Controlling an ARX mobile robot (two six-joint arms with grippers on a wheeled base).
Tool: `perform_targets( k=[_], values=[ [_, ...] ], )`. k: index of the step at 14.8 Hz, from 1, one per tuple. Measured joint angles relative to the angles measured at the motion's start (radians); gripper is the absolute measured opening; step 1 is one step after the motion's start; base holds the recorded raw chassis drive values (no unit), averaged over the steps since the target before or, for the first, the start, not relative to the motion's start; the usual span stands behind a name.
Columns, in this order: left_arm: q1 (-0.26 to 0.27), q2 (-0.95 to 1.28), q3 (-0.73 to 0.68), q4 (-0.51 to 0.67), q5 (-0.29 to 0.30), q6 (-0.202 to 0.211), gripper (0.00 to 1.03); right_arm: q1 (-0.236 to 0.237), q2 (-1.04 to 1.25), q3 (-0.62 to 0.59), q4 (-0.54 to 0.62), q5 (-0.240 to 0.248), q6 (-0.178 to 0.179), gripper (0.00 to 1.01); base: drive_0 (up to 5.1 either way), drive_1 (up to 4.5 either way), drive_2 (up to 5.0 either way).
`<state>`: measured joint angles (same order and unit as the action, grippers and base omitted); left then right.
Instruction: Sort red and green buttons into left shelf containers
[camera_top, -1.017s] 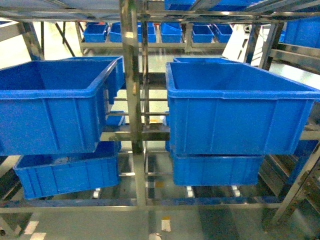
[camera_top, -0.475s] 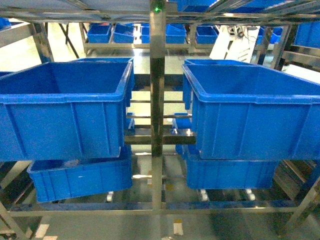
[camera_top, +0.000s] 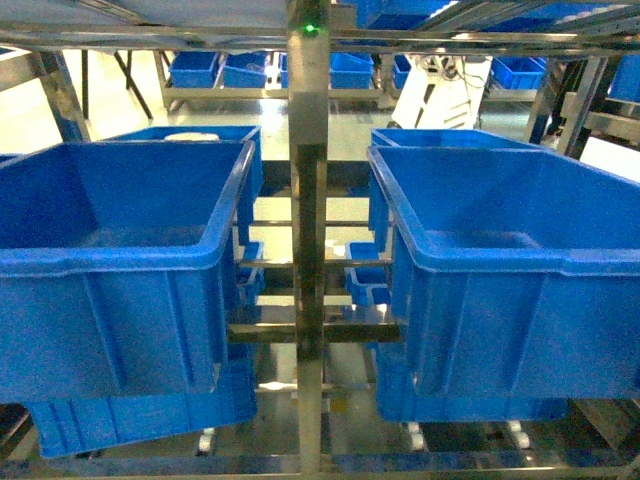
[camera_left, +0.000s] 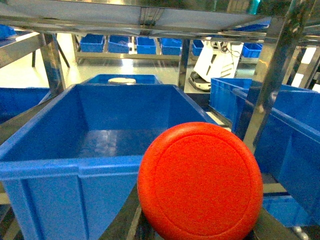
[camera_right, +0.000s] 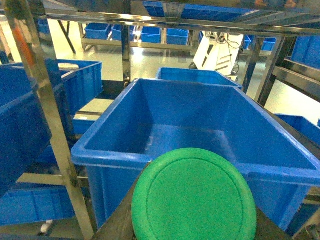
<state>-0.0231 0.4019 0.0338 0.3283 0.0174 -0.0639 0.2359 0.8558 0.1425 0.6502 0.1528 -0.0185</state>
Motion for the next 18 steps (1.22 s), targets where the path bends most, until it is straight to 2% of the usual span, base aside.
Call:
perform_targets(
  k=[5,12,16,18],
  values=[
    [0.0,0.002,0.0,0.0,0.0,0.0,0.23,0.0,0.002,0.0,-0.002,0.0,0.0,0.26,-0.1,3.99,-4.1],
    [0.0,0.003,0.0,0.0,0.0,0.0,0.23,-0.005,0.03,0.002,0.006,-0.007,-0.005,0.26,0.0,0.0,0.0],
    [0.0,0.003,0.0,0.0,0.0,0.0,0.23,-0.07,0.289,0.108,0.084,-0.071,-0.033,0.26,0.0,0.0,0.0],
    [0.0,0.003,0.0,0.0,0.0,0.0,0.23,-0.086,0.347,0.146,0.092,-0.084,-0.04,0.26,0.0,0.0,0.0]
  ],
)
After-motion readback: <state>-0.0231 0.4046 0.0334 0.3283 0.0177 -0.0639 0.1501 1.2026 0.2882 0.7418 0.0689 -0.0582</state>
